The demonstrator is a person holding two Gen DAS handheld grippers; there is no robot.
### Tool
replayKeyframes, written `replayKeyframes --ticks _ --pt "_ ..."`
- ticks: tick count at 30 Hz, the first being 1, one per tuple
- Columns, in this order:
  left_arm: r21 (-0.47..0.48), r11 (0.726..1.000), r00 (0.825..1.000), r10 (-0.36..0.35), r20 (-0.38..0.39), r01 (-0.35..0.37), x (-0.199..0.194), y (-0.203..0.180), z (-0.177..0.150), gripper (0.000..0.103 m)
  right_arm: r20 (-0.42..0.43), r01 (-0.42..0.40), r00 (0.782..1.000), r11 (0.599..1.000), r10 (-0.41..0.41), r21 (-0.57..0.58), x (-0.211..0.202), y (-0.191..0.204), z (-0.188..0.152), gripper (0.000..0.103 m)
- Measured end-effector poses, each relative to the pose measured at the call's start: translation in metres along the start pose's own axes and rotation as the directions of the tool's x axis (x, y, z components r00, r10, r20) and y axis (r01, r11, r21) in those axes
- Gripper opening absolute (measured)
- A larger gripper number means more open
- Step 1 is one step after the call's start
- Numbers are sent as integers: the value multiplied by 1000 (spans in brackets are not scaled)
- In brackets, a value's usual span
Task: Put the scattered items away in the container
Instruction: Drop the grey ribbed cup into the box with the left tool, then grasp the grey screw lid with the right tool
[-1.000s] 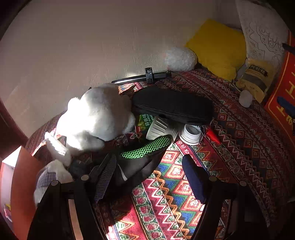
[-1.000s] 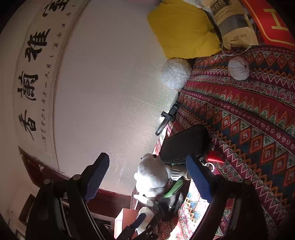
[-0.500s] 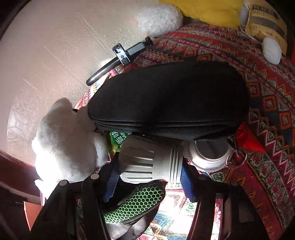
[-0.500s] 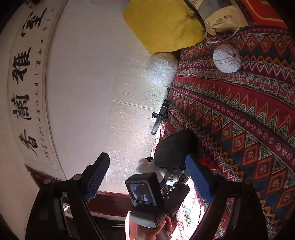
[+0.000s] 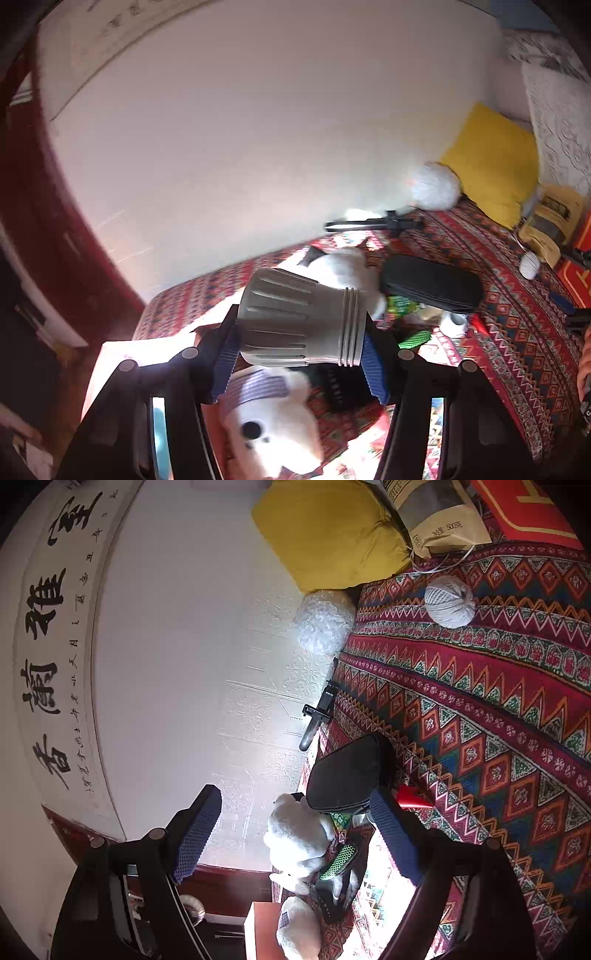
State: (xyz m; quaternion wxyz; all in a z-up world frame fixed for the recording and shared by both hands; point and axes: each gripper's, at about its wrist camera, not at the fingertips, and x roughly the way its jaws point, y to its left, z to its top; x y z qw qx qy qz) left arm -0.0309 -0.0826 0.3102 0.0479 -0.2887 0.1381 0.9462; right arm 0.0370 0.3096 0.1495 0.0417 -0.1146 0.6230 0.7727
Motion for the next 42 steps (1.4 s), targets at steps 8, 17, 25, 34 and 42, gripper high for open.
replayKeyframes --ticks 8,17,25,34,42 --pt "-408 891 979 169 -115 -201 -42 206 -90 57 -70 52 996 995 -58 -88 26 24 -45 84" --pt "-706 680 980 148 -133 -199 -17 245 -184 86 -69 161 980 953 -184 -258 54 48 -88 83" --pt "-744 656 987 3 -164 -125 43 228 -217 86 -154 289 918 880 -367 -377 114 16 -103 67" --pt "-646 753 985 13 -173 -124 64 193 -199 86 -237 378 850 858 -471 -349 157 -62 -86 65" --pt "-608 788 986 -3 -164 -99 68 168 -188 86 -97 414 859 794 -503 -446 166 -55 -55 85"
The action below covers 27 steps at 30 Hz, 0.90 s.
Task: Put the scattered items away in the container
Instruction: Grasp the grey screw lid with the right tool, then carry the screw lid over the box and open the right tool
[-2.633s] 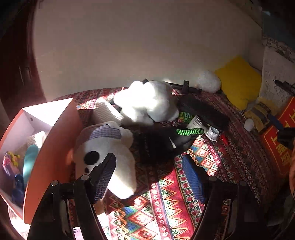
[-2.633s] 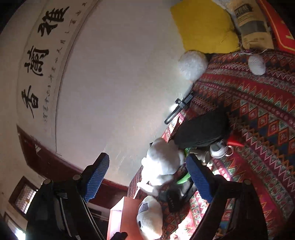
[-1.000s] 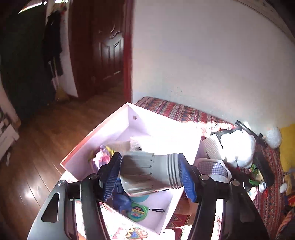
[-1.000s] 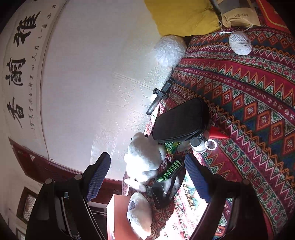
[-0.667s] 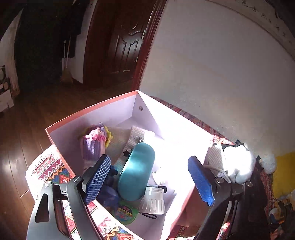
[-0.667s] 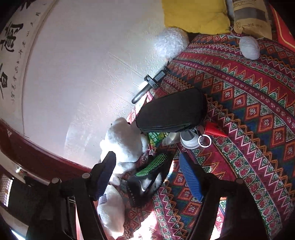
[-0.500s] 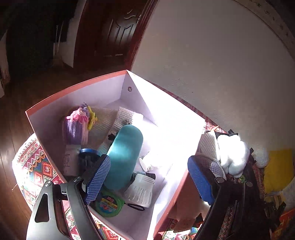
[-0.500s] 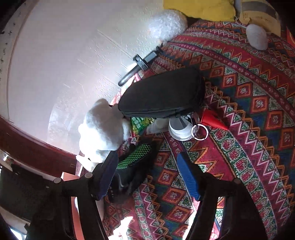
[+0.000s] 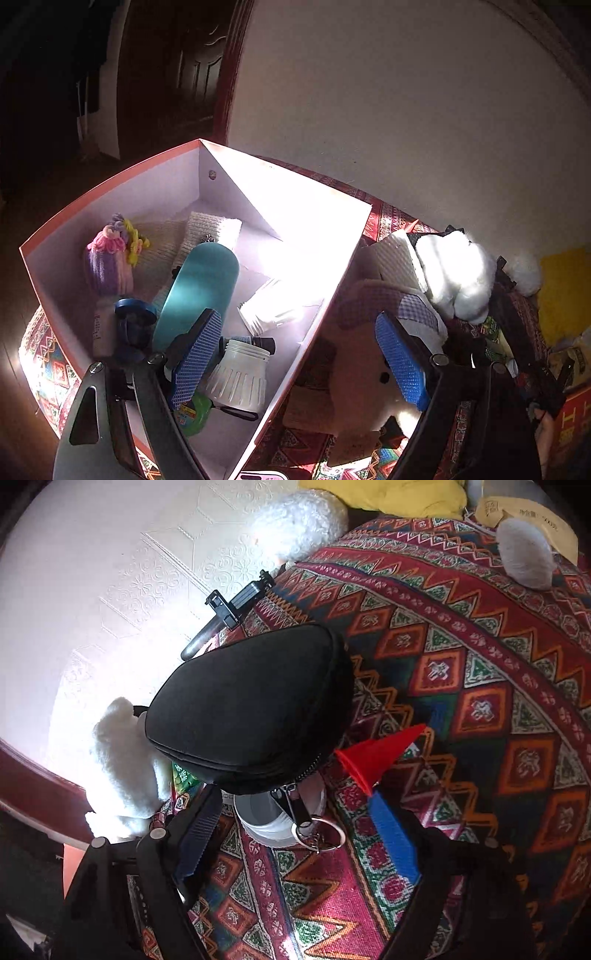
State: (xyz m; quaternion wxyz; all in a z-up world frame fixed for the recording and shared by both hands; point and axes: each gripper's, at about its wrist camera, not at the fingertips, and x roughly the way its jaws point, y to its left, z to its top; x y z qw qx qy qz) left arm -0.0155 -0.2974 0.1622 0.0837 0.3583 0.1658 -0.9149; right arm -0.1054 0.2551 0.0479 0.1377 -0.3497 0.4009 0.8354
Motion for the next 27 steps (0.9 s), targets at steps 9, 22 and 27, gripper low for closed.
replayKeyframes --ticks 9,22,27 --pt "10 1000 1000 -4 -5 4 1 -2 -1 86 -20 177 982 944 -190 -277 25 54 -19 61" --pt "-97 995 999 -33 36 37 -28 44 13 86 -233 -257 942 965 241 -44 -41 79 -43 60" --pt "-131 991 998 6 66 3 -42 72 19 86 -220 -335 930 925 295 -178 -74 150 -64 60"
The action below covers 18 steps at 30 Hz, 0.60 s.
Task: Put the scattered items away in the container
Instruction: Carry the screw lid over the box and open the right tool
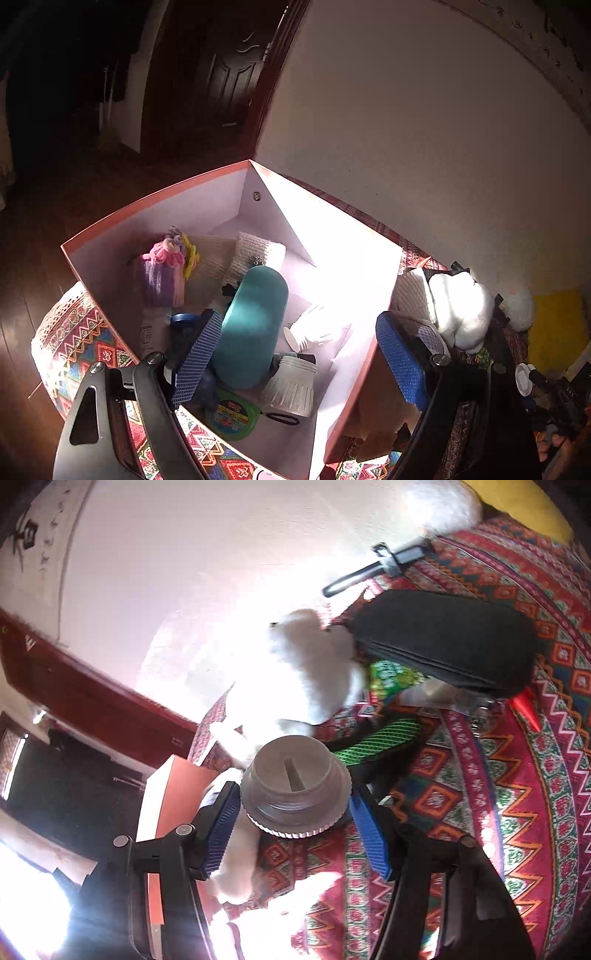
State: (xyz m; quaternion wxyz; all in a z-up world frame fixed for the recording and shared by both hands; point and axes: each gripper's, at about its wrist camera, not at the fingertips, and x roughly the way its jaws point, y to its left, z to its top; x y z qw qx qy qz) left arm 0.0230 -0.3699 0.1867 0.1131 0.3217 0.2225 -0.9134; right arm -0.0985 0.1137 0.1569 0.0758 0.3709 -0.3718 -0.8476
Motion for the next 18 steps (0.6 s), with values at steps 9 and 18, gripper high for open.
replayKeyframes --ticks 9,18 --pt "-67 996 998 58 33 -56 -15 50 12 86 -10 -269 958 883 287 -384 -1 207 -76 60" --pt "-71 993 994 99 43 -96 -22 77 15 86 -71 -301 943 742 326 -599 52 302 -147 85"
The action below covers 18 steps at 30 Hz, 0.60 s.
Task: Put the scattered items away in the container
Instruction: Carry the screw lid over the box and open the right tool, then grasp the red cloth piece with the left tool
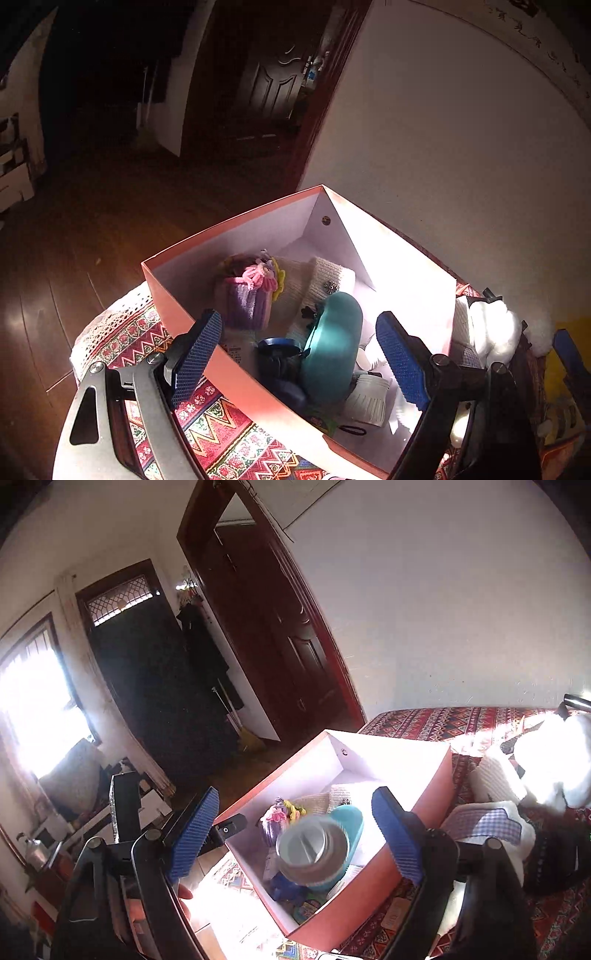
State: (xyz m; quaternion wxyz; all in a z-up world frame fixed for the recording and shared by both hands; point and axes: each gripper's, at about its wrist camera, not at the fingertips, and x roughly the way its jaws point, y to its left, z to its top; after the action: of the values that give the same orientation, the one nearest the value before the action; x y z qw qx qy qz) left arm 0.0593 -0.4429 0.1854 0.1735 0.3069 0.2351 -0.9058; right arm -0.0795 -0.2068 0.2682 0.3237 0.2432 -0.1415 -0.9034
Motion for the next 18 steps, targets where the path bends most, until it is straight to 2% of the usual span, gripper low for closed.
replayKeyframes --ticks 2,6,10,14,16,18 --pt "-5 1000 1000 4 3 -4 0 2 2 86 1 2 1000 1000 -2 15 -4 -7 0 85" --pt "1 999 999 -33 -6 33 1 -10 0 86 58 82 994 990 -89 113 -40 -51 4 85" --pt "129 983 991 -131 -12 131 -4 -64 -17 86 106 194 967 937 -233 290 -94 -124 6 85" --pt "307 922 971 -209 -114 235 5 -145 -63 86 158 224 930 851 -333 474 -156 -190 1 85" --pt "393 880 960 -206 -190 267 17 -186 -96 86 175 225 915 820 -363 526 -181 -213 -2 85" --pt "478 841 958 -150 -245 254 32 -219 -128 86 166 250 898 784 -407 568 -201 -232 -5 85"
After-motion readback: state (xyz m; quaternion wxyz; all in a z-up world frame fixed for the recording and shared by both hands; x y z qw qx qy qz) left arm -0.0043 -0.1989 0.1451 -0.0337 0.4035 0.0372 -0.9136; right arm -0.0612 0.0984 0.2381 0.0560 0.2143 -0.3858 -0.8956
